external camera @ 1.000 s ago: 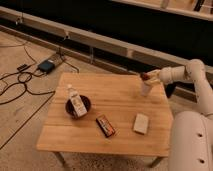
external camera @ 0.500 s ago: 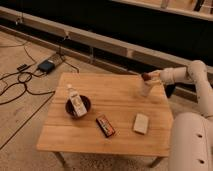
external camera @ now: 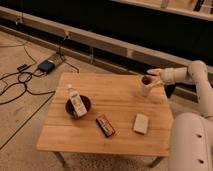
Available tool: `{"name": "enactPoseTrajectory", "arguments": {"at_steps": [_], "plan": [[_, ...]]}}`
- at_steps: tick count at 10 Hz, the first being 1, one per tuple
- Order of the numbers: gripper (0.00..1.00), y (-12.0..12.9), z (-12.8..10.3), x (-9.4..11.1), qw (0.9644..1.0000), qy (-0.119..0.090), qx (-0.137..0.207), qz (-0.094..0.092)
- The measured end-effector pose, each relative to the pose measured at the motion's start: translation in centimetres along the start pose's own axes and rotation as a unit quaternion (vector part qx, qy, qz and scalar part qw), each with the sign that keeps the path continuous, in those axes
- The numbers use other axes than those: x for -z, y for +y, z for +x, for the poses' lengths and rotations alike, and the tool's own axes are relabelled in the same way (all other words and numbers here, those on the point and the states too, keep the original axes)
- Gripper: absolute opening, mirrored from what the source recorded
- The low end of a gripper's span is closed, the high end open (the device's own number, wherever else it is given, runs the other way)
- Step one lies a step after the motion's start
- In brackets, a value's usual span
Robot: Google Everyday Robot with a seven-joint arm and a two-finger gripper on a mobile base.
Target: Place the pepper in the ceramic cup
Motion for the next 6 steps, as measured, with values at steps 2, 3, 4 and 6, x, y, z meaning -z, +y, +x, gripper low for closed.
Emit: {"name": "enactPoseTrajectory", "arguments": {"at_steps": [2,3,4,6], "plan": [[0.80,0.15,0.03,0.08,1.0000,0.001,0.000,-0.003],[0.80,0.24,0.13,0.07,1.0000,0.003,0.005,-0.005],[0.80,0.26,0.14,0.09,1.0000,0.003,0.006,-0.005],[0.80,0.25,0.12,0.11,1.0000,0.003,0.007,-0.005]]}}
